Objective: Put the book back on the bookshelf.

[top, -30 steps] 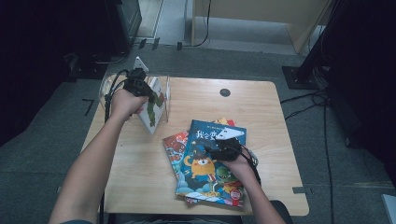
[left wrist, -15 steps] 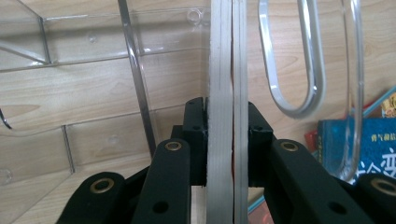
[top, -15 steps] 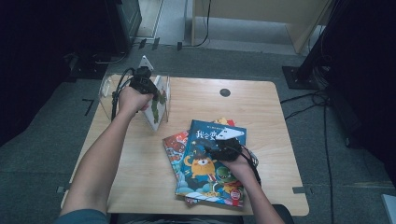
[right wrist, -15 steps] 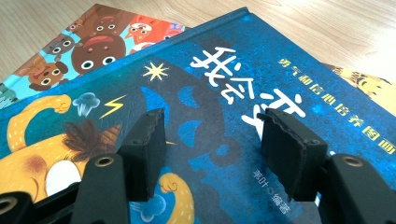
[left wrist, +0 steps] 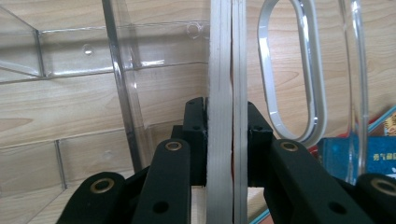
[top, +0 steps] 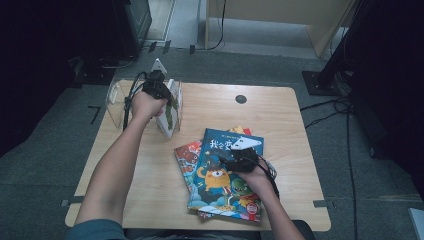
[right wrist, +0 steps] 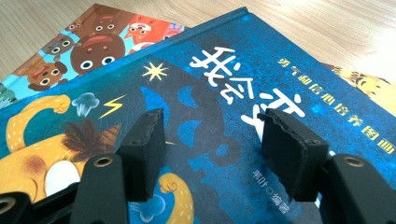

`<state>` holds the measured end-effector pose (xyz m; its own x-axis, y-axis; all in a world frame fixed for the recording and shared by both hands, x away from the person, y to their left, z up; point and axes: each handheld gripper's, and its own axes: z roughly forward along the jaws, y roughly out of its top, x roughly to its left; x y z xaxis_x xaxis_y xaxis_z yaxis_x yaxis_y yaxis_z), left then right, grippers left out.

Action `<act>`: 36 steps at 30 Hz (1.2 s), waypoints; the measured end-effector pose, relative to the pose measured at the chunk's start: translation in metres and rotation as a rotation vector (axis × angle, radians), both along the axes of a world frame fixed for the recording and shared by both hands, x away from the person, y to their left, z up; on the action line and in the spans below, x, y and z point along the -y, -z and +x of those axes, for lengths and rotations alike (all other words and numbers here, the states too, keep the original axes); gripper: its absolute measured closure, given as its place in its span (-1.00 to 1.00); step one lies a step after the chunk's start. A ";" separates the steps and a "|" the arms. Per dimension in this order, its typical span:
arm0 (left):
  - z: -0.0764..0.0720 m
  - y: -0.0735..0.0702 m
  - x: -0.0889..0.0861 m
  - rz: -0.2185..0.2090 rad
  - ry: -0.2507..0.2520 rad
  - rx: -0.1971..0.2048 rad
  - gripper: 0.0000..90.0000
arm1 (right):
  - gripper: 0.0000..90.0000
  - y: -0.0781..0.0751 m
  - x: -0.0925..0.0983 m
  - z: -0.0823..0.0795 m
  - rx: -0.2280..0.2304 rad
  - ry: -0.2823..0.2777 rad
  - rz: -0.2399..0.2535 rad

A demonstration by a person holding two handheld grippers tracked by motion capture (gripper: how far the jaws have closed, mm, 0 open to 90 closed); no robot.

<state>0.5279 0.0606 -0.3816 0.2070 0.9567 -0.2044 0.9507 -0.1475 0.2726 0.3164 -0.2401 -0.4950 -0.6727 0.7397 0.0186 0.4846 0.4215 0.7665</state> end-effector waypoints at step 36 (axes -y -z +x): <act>-0.039 -0.047 -0.019 -0.092 0.104 0.060 0.36 | -0.13 0.000 0.005 0.000 -0.025 -0.009 0.036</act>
